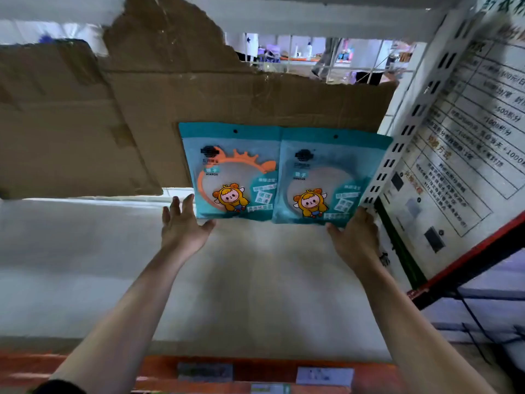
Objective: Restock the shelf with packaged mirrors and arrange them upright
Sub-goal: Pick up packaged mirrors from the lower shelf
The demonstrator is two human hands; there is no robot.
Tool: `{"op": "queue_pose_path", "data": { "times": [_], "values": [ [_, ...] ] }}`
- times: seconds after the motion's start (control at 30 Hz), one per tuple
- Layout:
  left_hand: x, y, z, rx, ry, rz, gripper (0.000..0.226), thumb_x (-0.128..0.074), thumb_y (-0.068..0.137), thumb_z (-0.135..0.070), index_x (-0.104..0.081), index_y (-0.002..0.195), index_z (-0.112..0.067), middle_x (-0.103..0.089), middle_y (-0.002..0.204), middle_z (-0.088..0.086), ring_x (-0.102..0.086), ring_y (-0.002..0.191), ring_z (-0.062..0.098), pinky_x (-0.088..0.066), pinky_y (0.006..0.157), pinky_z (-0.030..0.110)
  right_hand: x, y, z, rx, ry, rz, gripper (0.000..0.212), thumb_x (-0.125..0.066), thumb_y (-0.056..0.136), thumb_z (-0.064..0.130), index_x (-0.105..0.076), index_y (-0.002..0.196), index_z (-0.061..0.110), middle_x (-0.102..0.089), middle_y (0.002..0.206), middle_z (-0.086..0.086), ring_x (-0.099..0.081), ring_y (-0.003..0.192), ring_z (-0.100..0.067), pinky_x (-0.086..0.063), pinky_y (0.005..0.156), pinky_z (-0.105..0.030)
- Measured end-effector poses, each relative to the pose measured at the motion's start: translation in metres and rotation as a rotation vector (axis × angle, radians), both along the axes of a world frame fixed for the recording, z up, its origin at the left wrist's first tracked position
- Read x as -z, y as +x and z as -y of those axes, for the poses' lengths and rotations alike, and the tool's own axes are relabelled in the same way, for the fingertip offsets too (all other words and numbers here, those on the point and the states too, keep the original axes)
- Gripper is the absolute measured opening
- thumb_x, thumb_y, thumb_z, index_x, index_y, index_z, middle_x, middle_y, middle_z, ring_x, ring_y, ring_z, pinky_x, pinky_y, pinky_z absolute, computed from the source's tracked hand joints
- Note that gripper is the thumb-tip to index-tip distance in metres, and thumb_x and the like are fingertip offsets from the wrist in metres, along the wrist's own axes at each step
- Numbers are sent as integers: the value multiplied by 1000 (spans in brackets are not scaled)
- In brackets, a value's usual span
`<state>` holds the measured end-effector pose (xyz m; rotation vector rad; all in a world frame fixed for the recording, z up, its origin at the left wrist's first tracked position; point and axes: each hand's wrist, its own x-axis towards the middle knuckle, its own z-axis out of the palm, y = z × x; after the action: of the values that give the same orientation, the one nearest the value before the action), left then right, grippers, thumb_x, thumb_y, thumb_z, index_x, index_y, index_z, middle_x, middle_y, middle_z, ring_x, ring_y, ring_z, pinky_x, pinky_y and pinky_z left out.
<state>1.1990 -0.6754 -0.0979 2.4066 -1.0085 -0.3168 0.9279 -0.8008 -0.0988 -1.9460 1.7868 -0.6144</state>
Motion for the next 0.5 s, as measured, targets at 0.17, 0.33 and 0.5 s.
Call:
{"op": "queue_pose_path", "data": {
  "times": [0.17, 0.33, 0.5],
  "values": [
    [-2, -27, -28, 40, 132, 49, 77, -54, 88, -47, -13, 149, -24, -6, 158, 9, -6, 144, 34, -20, 114, 48, -1, 3, -35, -189, 58, -150, 80, -61, 88, 38, -17, 145, 5, -25, 150, -18, -28, 136, -35, -28, 109, -45],
    [-2, -19, -74, 37, 153, 31, 68, -53, 90, -37, -20, 147, -24, -23, 154, 9, -23, 141, 31, -31, 110, 45, 0, 12, -61, -347, 163, -121, 80, -57, 89, 40, -11, 148, 11, -21, 153, -15, -23, 139, -35, -27, 111, -47],
    [-12, -11, -129, 0, 118, 12, 61, -55, 90, -34, -30, 144, -21, -36, 147, 11, -36, 133, 30, -37, 106, 41, -5, 44, -89, -482, 183, -129, 68, -54, 92, 38, -22, 146, 12, -34, 147, -14, -34, 132, -33, -33, 107, -44]
  ]
}}
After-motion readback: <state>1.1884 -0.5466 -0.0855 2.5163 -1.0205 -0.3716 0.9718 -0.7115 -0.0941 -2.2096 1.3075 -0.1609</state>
